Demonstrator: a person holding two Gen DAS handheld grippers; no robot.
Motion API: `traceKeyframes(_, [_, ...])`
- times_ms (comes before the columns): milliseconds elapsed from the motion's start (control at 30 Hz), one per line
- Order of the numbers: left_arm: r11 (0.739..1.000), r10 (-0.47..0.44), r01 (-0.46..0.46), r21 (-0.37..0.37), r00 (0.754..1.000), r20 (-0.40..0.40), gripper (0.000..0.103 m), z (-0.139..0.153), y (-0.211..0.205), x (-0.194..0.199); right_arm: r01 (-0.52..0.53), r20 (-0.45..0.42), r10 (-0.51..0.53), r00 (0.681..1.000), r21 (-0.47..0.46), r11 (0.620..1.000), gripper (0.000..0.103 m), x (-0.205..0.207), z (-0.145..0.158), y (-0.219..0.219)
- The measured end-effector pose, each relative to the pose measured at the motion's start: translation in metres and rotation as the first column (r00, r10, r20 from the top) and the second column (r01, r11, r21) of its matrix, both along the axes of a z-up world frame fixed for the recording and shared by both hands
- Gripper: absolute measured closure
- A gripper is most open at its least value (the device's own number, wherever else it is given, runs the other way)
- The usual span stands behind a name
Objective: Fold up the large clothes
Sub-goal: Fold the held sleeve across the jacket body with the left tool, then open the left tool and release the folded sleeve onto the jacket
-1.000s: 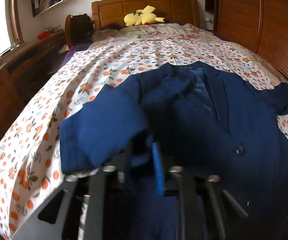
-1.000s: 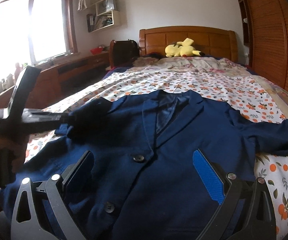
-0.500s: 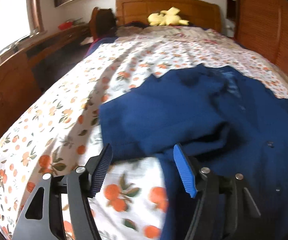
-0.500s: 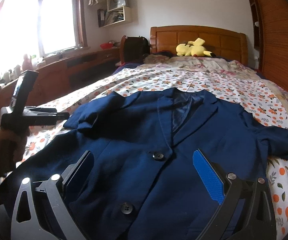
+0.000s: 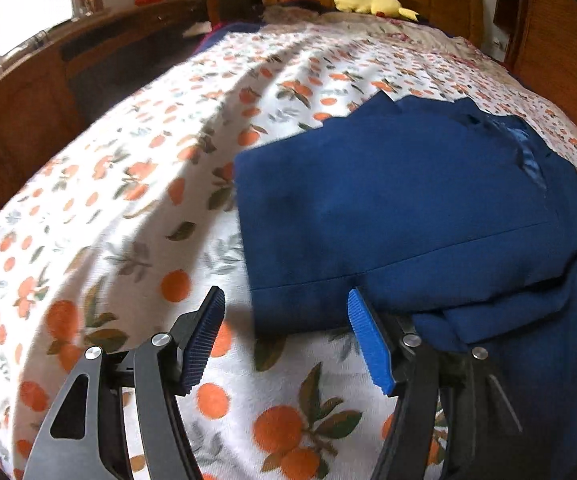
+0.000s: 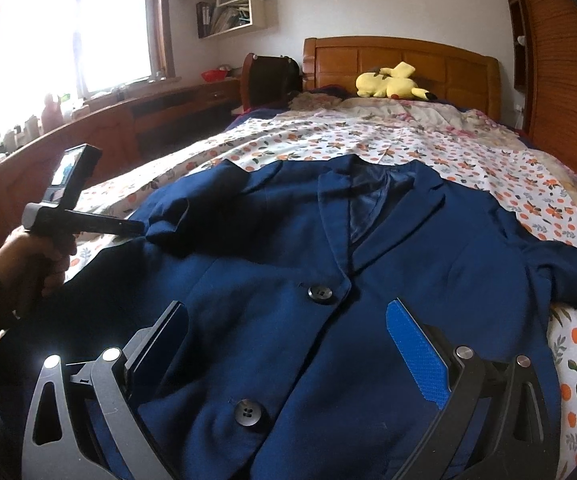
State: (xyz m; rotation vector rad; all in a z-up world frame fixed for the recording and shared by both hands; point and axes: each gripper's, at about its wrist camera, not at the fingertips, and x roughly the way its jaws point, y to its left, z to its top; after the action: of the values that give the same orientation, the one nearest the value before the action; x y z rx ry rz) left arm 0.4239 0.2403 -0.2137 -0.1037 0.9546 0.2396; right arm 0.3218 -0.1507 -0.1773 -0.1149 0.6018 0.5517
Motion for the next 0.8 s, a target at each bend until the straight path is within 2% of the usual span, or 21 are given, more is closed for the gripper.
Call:
traceKeyframes(100, [1.0,0.005,-0.006,-0.011,1.0,-0.009,0.037,-0.004,0.003,0.006,-0.001,0.0,0.001,1.0,-0.004,1.0,0.007,-0.001,0.0,0.0])
traceKeyframes(133, [1.0,0.006,-0.006,-0.011,1.0,-0.008,0.04,-0.005,0.003,0.008,0.0,0.0,0.0,1.0,-0.004,1.0,0.007,0.0,0.0,0.001])
traceKeyframes(167, [1.0,0.001,-0.001,-0.014,1.0,-0.007,0.055,-0.004,0.002,0.009,0.001,0.003,-0.001,1.0,-0.007,1.0,0.007,0.0,0.0,0.001])
traceKeyframes(200, [1.0,-0.003,0.003,-0.012,1.0,-0.011,0.062,-0.003,0.001,0.011,0.002,0.005,-0.002,1.0,-0.009,1.0,0.007,-0.001,0.001,0.001])
traceKeyframes(233, [1.0,-0.006,0.006,-0.014,1.0,-0.01,0.075,-0.001,0.0,0.012,0.004,0.008,-0.004,1.0,-0.011,1.0,0.007,-0.002,0.002,0.001])
traceKeyframes(267, [1.0,-0.013,0.013,-0.023,1.0,-0.005,0.083,0.002,-0.002,0.013,0.006,0.011,-0.006,1.0,-0.014,1.0,0.007,-0.003,0.003,0.0])
traceKeyframes(333, [1.0,-0.029,0.029,-0.011,0.999,0.017,0.088,0.013,-0.009,0.012,0.009,0.017,-0.009,1.0,-0.016,1.0,0.007,-0.006,0.005,-0.001])
traceKeyframes(500, [0.998,-0.063,0.059,0.033,0.99,0.127,0.089,0.06,-0.037,-0.004,0.017,0.03,-0.016,0.999,-0.014,1.0,0.007,-0.017,0.014,-0.01])
traceKeyframes(633, [0.992,-0.122,0.11,0.068,0.972,0.201,0.09,0.096,-0.075,-0.022,0.027,0.045,-0.027,0.999,-0.007,1.0,0.007,-0.028,0.023,-0.019])
traceKeyframes(800, [0.978,-0.202,0.182,0.097,0.945,0.256,0.09,0.123,-0.124,-0.044,0.046,0.056,-0.046,0.997,0.001,0.999,0.007,-0.034,0.032,-0.032])
